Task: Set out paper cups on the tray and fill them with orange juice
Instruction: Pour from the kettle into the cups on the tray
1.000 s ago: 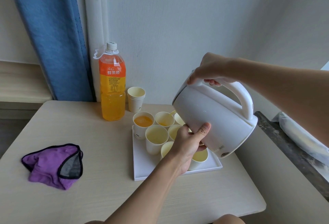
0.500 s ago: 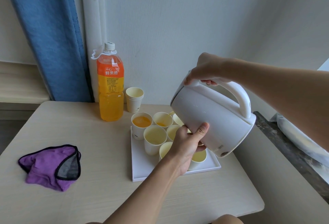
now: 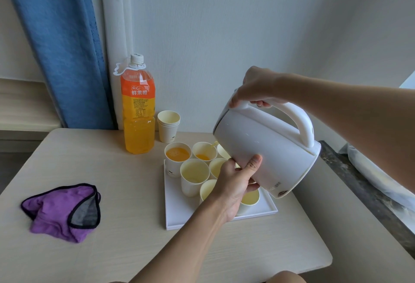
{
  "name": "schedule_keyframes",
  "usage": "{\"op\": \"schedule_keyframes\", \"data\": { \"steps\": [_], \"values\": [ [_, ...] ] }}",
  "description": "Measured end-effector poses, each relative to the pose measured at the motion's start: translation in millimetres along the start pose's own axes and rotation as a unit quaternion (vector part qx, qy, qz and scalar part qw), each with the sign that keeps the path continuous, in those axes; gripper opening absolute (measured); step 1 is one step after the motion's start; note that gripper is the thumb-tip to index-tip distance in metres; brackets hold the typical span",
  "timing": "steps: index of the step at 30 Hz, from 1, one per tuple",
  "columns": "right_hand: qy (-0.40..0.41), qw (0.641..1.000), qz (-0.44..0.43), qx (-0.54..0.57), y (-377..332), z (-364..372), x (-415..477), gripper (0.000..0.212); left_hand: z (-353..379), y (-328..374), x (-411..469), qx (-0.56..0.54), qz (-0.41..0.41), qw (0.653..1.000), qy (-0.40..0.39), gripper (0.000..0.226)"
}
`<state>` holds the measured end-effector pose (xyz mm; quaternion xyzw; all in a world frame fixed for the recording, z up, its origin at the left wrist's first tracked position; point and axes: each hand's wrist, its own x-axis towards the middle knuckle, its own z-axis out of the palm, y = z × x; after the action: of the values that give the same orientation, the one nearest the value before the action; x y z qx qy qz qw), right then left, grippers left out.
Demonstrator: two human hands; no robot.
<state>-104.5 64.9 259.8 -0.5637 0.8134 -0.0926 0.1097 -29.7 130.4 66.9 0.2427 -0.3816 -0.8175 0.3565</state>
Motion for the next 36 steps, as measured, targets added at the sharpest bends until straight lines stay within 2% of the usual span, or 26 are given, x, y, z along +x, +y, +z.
{"op": "schedule_keyframes", "data": {
  "steps": [3,8,15,36],
  "values": [
    [0.001,1.0,-0.003,-0.004,-1.2,-0.2,-0.2,0.036,0.4,0.8,-1.0,-0.005,0.0,1.0,0.001,0.062],
    [0.0,1.0,-0.005,-0.009,-2.8,-0.2,-0.1,0.035,0.7,1.1,-1.3,-0.009,-0.004,1.0,0.006,0.047],
    [0.0,1.0,-0.007,-0.016,-5.4,0.1,0.0,0.035,1.5,2.4,-3.4,-0.012,-0.002,1.0,0.004,0.062],
    [-0.001,1.0,-0.013,-0.027,-8.0,2.1,2.9,0.034,1.3,2.2,-3.6,-0.024,0.002,1.0,-0.013,0.063]
  ]
}}
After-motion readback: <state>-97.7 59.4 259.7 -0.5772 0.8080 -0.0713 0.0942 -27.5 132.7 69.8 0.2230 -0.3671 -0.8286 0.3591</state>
